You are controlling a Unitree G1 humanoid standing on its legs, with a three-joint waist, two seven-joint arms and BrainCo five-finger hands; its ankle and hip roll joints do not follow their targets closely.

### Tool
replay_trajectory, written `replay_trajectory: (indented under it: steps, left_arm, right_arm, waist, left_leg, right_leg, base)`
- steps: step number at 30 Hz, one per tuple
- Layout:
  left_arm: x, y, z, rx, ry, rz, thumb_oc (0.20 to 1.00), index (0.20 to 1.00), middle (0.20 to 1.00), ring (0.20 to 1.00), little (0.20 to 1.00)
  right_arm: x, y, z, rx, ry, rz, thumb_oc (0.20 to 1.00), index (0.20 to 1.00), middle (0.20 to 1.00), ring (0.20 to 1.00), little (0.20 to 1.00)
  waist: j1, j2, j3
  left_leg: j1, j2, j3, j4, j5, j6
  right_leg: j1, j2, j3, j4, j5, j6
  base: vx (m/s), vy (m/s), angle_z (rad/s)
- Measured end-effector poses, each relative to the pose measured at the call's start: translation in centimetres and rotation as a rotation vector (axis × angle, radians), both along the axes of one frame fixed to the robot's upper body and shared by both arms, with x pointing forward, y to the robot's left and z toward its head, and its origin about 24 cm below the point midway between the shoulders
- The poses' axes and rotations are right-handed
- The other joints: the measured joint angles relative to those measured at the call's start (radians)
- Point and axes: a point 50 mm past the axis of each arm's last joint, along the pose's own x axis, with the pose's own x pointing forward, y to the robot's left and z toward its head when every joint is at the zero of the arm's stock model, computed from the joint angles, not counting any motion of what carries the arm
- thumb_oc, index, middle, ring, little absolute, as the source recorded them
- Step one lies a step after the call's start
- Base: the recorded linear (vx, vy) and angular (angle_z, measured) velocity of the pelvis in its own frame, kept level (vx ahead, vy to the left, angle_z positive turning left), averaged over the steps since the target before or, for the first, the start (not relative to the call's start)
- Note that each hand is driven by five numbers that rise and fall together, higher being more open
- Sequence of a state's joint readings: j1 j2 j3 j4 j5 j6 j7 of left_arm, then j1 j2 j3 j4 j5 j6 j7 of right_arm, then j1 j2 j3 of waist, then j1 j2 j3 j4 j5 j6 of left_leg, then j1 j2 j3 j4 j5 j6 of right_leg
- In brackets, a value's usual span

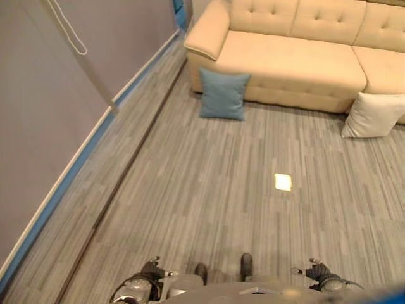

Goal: Pick up all the scattered cushions and arrange them neatly on the sofa.

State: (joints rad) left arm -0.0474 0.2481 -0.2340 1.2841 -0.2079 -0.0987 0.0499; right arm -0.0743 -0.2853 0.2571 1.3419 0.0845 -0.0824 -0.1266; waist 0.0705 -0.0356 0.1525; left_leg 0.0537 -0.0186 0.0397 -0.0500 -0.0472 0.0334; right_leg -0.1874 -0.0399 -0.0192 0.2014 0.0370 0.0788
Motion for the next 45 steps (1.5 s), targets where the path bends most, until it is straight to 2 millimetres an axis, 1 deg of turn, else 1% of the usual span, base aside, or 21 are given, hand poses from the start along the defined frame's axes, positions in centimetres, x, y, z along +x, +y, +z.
replay_trajectory:
  steps: [2,4,7,10,13,15,17,18,19,22,24,26,28,32,33,35,36,38,39,42,45]
  left_arm:
    - [0.2,0.3,0.1,0.009,-0.006,-0.001,1.000,1.000,1.000,1.000,1.000]
    - [0.3,1.0,0.3,0.027,-0.006,0.000,1.000,1.000,1.000,1.000,1.000]
    - [0.7,1.3,0.5,0.034,-0.016,0.002,1.000,1.000,1.000,1.000,1.000]
    - [0.6,1.0,0.4,0.028,-0.007,0.005,1.000,1.000,1.000,1.000,1.000]
    - [0.4,0.7,0.2,0.018,0.006,0.012,1.000,1.000,1.000,1.000,1.000]
    - [0.3,-0.5,-0.1,-0.014,0.008,-0.002,1.000,1.000,1.000,1.000,1.000]
    - [0.6,-0.9,-0.1,-0.025,-0.011,-0.007,1.000,1.000,1.000,1.000,1.000]
    - [0.4,-1.1,-0.2,-0.031,-0.003,-0.005,1.000,1.000,1.000,1.000,1.000]
    - [1.1,-1.2,0.0,-0.032,-0.022,-0.010,1.000,1.000,1.000,1.000,1.000]
    - [2.4,-1.4,0.3,-0.041,-0.062,-0.002,1.000,1.000,1.000,1.000,1.000]
    - [3.3,-1.2,0.7,-0.041,-0.092,0.006,1.000,1.000,1.000,1.000,1.000]
    - [4.1,-0.4,1.2,-0.025,-0.124,0.004,1.000,1.000,1.000,1.000,1.000]
    - [3.8,-0.4,1.1,-0.025,-0.114,0.012,1.000,1.000,1.000,1.000,1.000]
    - [1.8,-0.1,0.5,-0.024,-0.066,0.036,1.000,1.000,1.000,1.000,1.000]
    - [1.3,-0.1,0.4,-0.025,-0.055,0.033,1.000,1.000,1.000,1.000,1.000]
    - [0.7,-0.8,-0.1,-0.040,-0.020,0.036,1.000,1.000,1.000,1.000,1.000]
    - [0.2,-0.6,-0.2,-0.031,-0.002,0.033,1.000,1.000,1.000,1.000,1.000]
    - [1.0,-0.1,0.2,-0.014,-0.019,0.012,1.000,1.000,1.000,1.000,1.000]
    - [1.3,0.0,0.3,-0.010,-0.027,0.009,1.000,1.000,1.000,1.000,1.000]
    - [2.4,0.0,0.6,-0.007,-0.056,0.003,1.000,1.000,1.000,1.000,1.000]
    - [3.3,0.5,1.0,0.003,-0.077,0.015,1.000,1.000,1.000,1.000,1.000]
  right_arm:
    - [0.4,0.3,0.0,0.009,-0.008,0.007,1.000,1.000,1.000,1.000,1.000]
    - [0.4,1.0,-0.2,0.026,-0.005,0.028,1.000,1.000,1.000,1.000,1.000]
    - [0.6,1.6,-0.2,0.041,-0.014,0.038,1.000,1.000,1.000,1.000,1.000]
    - [0.8,2.0,-0.2,0.055,-0.028,0.044,1.000,1.000,1.000,1.000,1.000]
    - [0.0,2.0,-0.4,0.057,-0.009,0.045,1.000,1.000,1.000,1.000,1.000]
    - [-1.4,1.2,-0.6,0.039,0.034,0.027,1.000,1.000,1.000,1.000,1.000]
    - [-1.7,1.0,-0.6,0.036,0.047,0.029,1.000,1.000,1.000,1.000,1.000]
    - [-1.0,0.7,-0.4,0.027,0.020,0.044,1.000,1.000,1.000,1.000,1.000]
    - [-0.8,0.6,-0.3,0.023,0.013,0.054,1.000,1.000,1.000,1.000,1.000]
    - [0.1,0.5,-0.1,0.010,0.001,0.075,1.000,1.000,1.000,1.000,1.000]
    - [0.1,0.8,-0.1,0.017,0.005,0.075,1.000,1.000,1.000,1.000,1.000]
    - [0.8,1.0,-0.1,0.021,-0.004,0.067,1.000,1.000,1.000,1.000,1.000]
    - [0.6,0.5,0.0,0.002,0.011,0.058,1.000,1.000,1.000,1.000,1.000]
    - [-0.3,0.2,-0.1,0.000,0.026,0.053,1.000,1.000,1.000,1.000,1.000]
    - [-0.5,0.2,-0.2,0.000,0.033,0.051,1.000,1.000,1.000,1.000,1.000]
    - [-0.7,-0.1,-0.2,-0.009,0.048,0.050,1.000,1.000,1.000,1.000,1.000]
    - [-0.5,0.6,-0.3,0.013,0.029,0.062,1.000,1.000,1.000,1.000,1.000]
    - [-0.1,1.4,-0.3,0.040,0.004,0.077,1.000,1.000,1.000,1.000,1.000]
    - [0.0,1.4,-0.2,0.042,-0.010,0.081,1.000,1.000,1.000,1.000,1.000]
    - [0.7,1.7,-0.1,0.048,-0.033,0.085,1.000,1.000,1.000,1.000,1.000]
    - [2.8,2.3,0.5,0.068,-0.097,0.108,1.000,1.000,1.000,1.000,1.000]
  waist:
    - [-0.004,-0.008,0.010]
    - [-0.027,-0.025,0.028]
    - [-0.054,-0.041,0.029]
    - [-0.079,-0.044,0.023]
    - [-0.122,-0.050,0.013]
    - [-0.135,0.005,-0.004]
    - [-0.109,-0.001,-0.026]
    - [-0.115,-0.008,-0.043]
    - [-0.122,-0.019,-0.038]
    - [-0.087,-0.044,-0.026]
    - [-0.071,-0.064,-0.014]
    - [-0.055,-0.092,0.004]
    - [-0.050,-0.059,0.021]
    - [-0.040,-0.040,0.001]
    - [-0.039,-0.043,-0.017]
    - [-0.043,-0.005,-0.025]
    - [-0.063,0.015,-0.027]
    - [-0.063,-0.002,-0.019]
    - [-0.065,-0.029,-0.027]
    - [-0.058,-0.036,-0.014]
    - [-0.081,-0.020,0.023]
  left_leg:
    - [-0.001,-0.006,-0.010,0.003,-0.005,0.017]
    - [0.027,-0.023,-0.034,-0.012,-0.004,0.036]
    - [0.045,-0.011,-0.062,-0.017,-0.019,0.054]
    - [0.066,0.004,-0.087,-0.004,-0.065,0.055]
    - [0.131,0.025,-0.164,-0.009,-0.120,0.009]
    - [0.177,0.078,-0.247,0.009,-0.128,-0.044]
    - [0.134,0.061,-0.261,0.185,-0.113,-0.101]
    - [0.040,0.050,-0.265,0.393,-0.105,-0.182]
    - [-0.030,0.034,-0.239,0.537,-0.095,-0.204]
    - [-0.220,0.022,-0.144,0.750,-0.076,-0.179]
    - [-0.262,0.035,-0.078,0.670,-0.072,-0.165]
    - [-0.261,0.034,0.011,0.206,0.001,-0.137]
    - [-0.273,0.058,0.008,-0.051,0.142,-0.147]
    - [-0.279,0.059,0.038,0.074,0.200,-0.106]
    - [-0.274,0.038,0.038,0.090,0.203,-0.101]
    - [-0.175,-0.013,0.056,0.037,0.192,0.009]
    - [-0.116,0.012,0.061,0.004,0.150,0.065]
    - [-0.073,-0.015,0.053,0.000,0.112,0.094]
    - [-0.046,-0.051,0.056,0.002,0.093,0.111]
    - [0.001,-0.070,0.046,-0.009,0.073,0.111]
    - [0.072,-0.049,0.012,-0.020,0.013,0.101]
  right_leg:
    - [-0.040,-0.011,0.005,0.085,-0.022,0.046]
    - [-0.091,-0.023,0.006,0.183,-0.082,0.036]
    - [-0.122,-0.010,-0.063,0.068,-0.072,0.035]
    - [-0.152,0.017,-0.031,-0.002,-0.007,0.010]
    - [-0.117,0.032,-0.005,-0.090,0.013,0.018]
    - [-0.056,0.087,-0.012,-0.076,0.026,-0.055]
    - [0.022,0.087,-0.019,-0.123,0.013,-0.088]
    - [0.066,0.084,-0.033,-0.158,0.006,-0.111]
    - [0.088,0.074,-0.052,-0.181,0.025,-0.127]
    - [0.152,0.080,-0.052,-0.227,-0.005,-0.164]
    - [0.176,0.077,-0.056,-0.245,-0.006,-0.157]
    - [0.225,0.079,-0.056,-0.299,-0.040,-0.129]
    - [0.270,0.124,-0.057,-0.295,-0.071,-0.109]
    - [0.353,0.143,-0.039,-0.294,-0.117,-0.136]
    - [0.365,0.136,-0.030,-0.293,-0.130,-0.121]
    - [0.325,0.139,-0.022,-0.130,-0.176,-0.048]
    - [0.227,0.151,-0.025,0.126,-0.231,0.003]
    - [0.073,0.103,-0.050,0.472,-0.257,0.005]
    - [0.009,0.025,-0.049,0.568,-0.276,0.006]
    - [-0.078,-0.030,-0.011,0.566,-0.275,0.008]
    - [-0.149,0.028,-0.006,0.259,-0.220,0.016]
  base:
    - [0.18,0.062,0.01]
    - [0.33,-0.001,0.17]
    - [0.33,-0.014,0.19]
    - [0.33,-0.024,0.32]
    - [0.37,-0.079,0.69]
    - [0.37,-0.110,0.84]
    - [0.23,-0.097,0.24]
    - [0.20,-0.151,0.37]
    - [0.19,-0.181,0.31]
    - [0.27,-0.142,0.11]
    - [0.44,0.007,0.07]
    - [0.48,0.096,0.16]
    - [0.33,0.108,-0.10]
    - [0.33,0.168,-0.27]
    - [0.30,0.208,-0.32]
    - [0.29,0.247,-0.36]
    - [0.21,0.192,-0.13]
    - [0.24,0.161,0.12]
    - [0.27,0.151,0.22]
    - [0.36,0.087,0.17]
    - [0.44,0.018,0.21]
